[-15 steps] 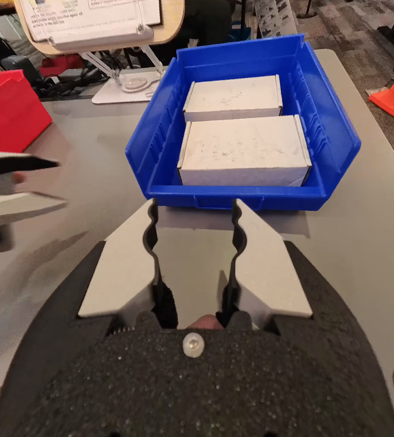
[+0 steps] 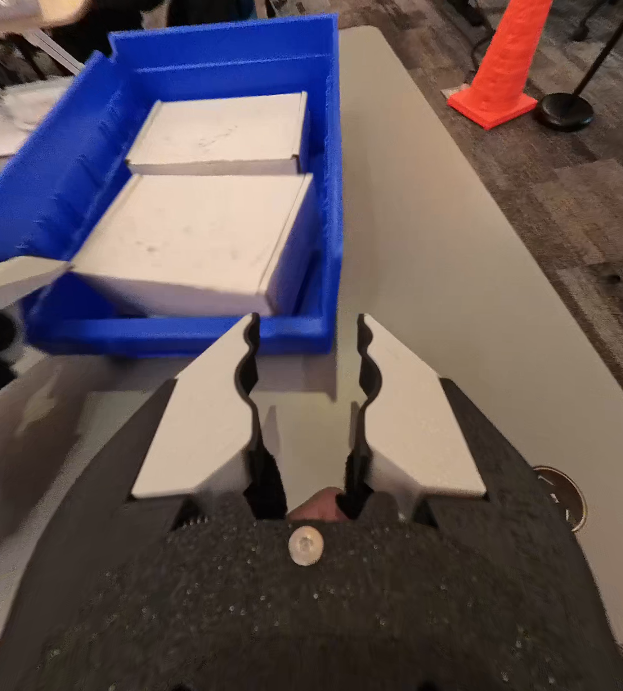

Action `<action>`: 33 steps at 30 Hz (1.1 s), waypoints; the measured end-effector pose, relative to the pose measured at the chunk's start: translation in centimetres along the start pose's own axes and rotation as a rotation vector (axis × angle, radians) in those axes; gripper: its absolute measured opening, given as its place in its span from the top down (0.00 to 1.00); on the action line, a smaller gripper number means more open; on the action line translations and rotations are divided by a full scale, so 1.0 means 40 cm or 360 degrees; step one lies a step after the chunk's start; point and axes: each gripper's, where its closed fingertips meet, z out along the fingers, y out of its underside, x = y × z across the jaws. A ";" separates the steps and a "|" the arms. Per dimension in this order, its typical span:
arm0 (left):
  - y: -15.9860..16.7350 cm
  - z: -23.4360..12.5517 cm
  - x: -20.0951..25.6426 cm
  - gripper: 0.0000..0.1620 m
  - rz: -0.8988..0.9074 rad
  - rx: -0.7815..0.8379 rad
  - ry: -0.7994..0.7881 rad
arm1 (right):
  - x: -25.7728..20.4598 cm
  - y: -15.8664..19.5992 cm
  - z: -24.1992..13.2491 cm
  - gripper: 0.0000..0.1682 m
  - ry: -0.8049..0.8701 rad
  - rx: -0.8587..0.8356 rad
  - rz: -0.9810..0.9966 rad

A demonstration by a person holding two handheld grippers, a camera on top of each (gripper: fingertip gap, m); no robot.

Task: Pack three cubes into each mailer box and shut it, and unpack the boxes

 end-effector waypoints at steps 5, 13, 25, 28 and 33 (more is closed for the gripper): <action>0.044 -0.075 -0.006 1.00 -0.0018 0.0019 0.0027 | -0.004 -0.008 0.027 0.83 0.0154 0.0009 -0.0134; 0.063 -0.208 -0.109 1.00 -0.0035 0.0125 -0.0135 | -0.122 0.000 0.029 0.98 0.0060 -0.0053 -0.0110; 0.153 -0.301 -0.519 1.00 -0.0170 0.0045 -0.0478 | -0.589 -0.027 0.153 0.98 -0.0281 -0.0059 -0.0330; 0.167 -0.284 -0.531 0.99 -0.0169 0.0021 -0.0460 | -0.602 -0.015 0.181 0.98 -0.0293 -0.0067 -0.0322; 0.137 -0.381 -0.508 0.76 -0.0263 0.0156 -0.0309 | -0.593 -0.031 0.159 0.94 -0.0401 -0.0055 -0.0451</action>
